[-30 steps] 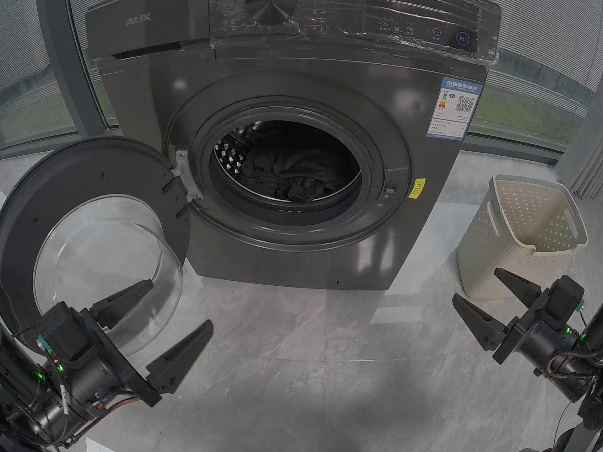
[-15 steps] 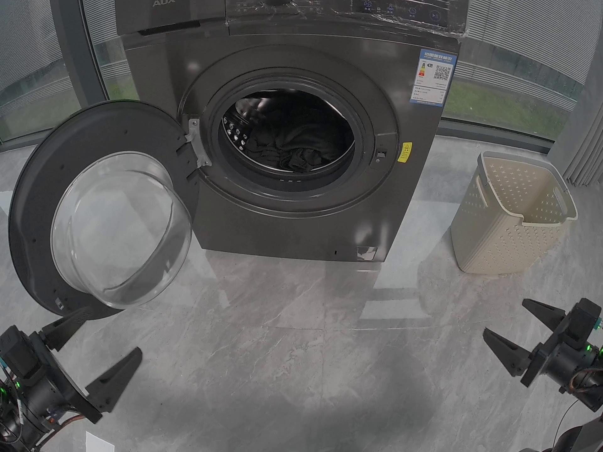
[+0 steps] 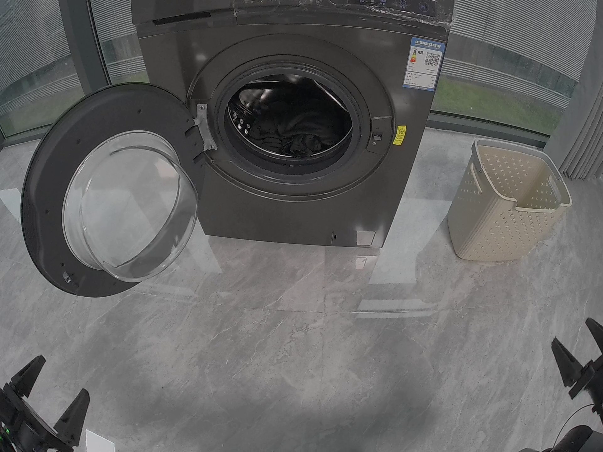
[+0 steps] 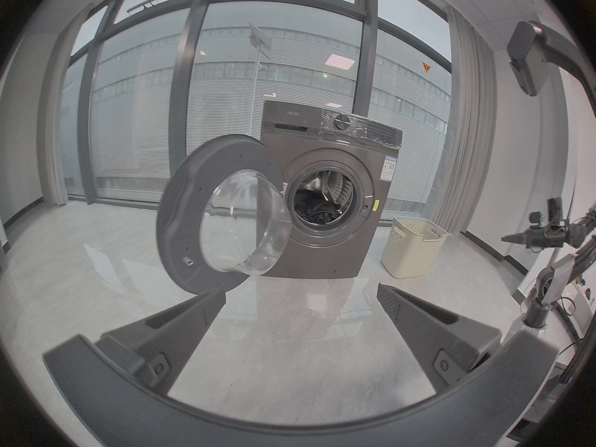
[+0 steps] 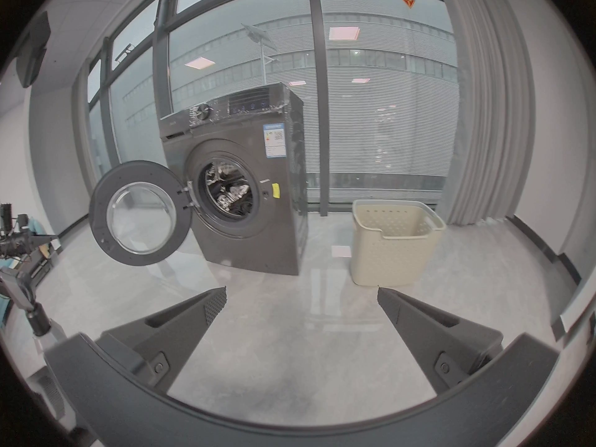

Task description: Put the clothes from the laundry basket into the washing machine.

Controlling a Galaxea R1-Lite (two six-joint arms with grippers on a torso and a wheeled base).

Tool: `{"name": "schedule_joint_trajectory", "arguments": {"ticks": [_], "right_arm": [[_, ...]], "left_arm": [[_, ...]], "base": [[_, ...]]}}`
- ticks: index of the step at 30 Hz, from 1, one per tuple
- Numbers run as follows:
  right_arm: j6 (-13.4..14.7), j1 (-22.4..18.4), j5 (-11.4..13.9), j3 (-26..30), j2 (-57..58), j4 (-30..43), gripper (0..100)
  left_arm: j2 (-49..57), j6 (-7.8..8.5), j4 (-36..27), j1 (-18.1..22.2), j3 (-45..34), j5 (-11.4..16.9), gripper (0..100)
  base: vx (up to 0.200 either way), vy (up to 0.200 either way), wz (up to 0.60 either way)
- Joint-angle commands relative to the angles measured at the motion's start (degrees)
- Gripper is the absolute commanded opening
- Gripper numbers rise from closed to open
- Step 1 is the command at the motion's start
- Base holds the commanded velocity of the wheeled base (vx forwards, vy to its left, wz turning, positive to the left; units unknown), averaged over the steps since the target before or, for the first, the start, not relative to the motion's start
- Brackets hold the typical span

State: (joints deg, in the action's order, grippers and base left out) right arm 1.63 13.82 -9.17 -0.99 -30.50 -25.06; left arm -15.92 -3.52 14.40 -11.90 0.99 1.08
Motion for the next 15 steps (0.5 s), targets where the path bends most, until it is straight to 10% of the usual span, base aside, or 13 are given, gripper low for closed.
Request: {"name": "schedule_joint_trajectory", "arguments": {"ticks": [1,9,15], "right_arm": [[-1.4,-7.1,2.6,1.0,25.8,20.1,100],[-2.6,-7.8,1.4,1.0,24.9,20.8,100],[-2.9,-14.5,2.0,0.5,27.4,23.4,100]], "left_arm": [[15.7,-1.05,-9.9,12.6,-1.0,5.8,100],[15.0,-0.7,-10.1,12.6,-1.0,0.3,100],[15.6,2.2,-14.6,12.3,-0.9,-3.0,100]], "base": [[-0.2,0.2,0.0],[-0.2,0.2,0.0],[-0.2,0.0,0.0]]}}
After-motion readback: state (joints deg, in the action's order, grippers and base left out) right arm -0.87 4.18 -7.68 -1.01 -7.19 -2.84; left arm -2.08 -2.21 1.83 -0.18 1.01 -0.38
